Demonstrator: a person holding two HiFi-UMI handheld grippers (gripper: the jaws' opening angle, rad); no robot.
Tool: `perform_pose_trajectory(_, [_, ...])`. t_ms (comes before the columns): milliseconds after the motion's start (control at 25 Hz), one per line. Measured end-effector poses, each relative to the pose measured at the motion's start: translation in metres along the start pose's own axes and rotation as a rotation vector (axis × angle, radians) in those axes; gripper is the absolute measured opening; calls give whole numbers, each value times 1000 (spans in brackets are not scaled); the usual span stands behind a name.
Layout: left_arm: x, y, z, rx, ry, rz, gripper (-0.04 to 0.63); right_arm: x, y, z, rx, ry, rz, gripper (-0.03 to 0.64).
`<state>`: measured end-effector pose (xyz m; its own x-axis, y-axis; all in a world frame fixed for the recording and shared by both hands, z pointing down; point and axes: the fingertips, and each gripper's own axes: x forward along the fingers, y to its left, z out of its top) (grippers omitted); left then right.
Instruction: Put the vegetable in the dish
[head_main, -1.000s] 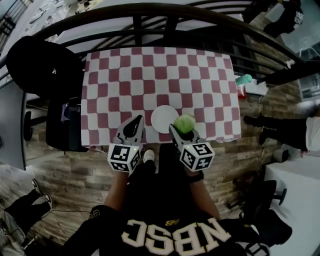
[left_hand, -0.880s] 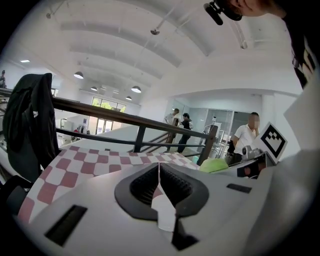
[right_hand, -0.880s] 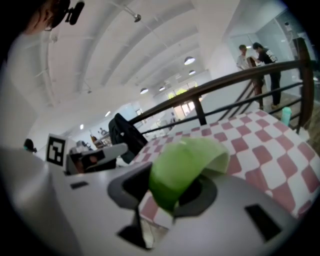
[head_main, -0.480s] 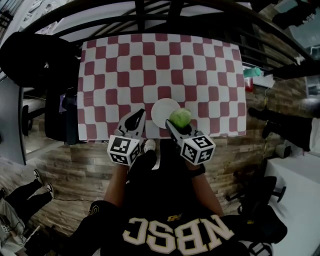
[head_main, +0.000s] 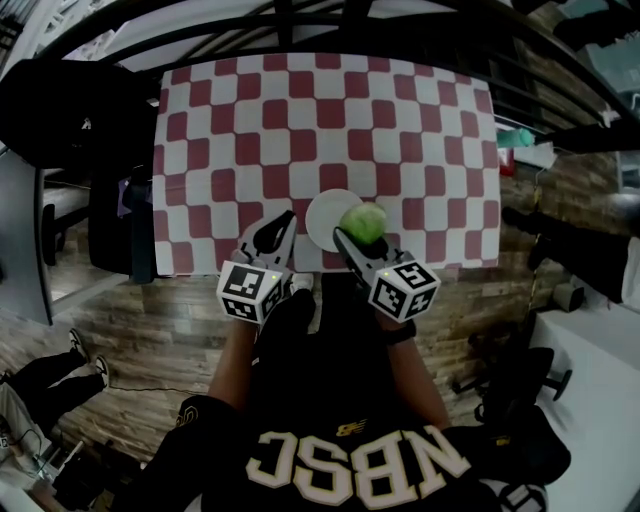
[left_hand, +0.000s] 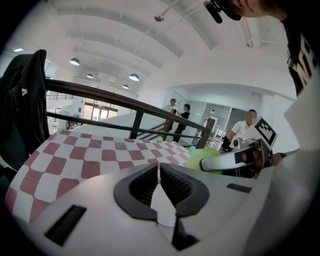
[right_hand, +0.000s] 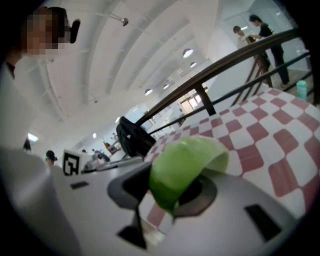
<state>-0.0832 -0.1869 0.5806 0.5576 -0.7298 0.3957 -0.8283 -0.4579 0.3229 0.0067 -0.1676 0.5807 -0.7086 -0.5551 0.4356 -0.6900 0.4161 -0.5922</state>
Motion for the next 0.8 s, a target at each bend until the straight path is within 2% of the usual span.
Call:
perform_pose_trajectory(160, [5,-3,-3,-5,8,-61,21,4,3,0,49,-12,70,141])
perform_pose_trajectory(320, [8,-17,-4,78,23,-200,40,4,3,1,131,-36,154,141])
perform_pose_trajectory(440, [6,-24,-7,136,53,-289,119,2,3,3,166,-36,215,141])
perform_pose_trajectory(560, [3,-32,-13,172,100,-385,240,-2,10,5,216,-20,338,140])
perform_pose_trajectory(680, [-1,-51,-20,217,179,-524,347,-4,21,3,223,21,455,141])
perform_pose_trajectory(800, [-2,-71,-22,279,240,-616,446,-8,34,-1,234,55,547,141])
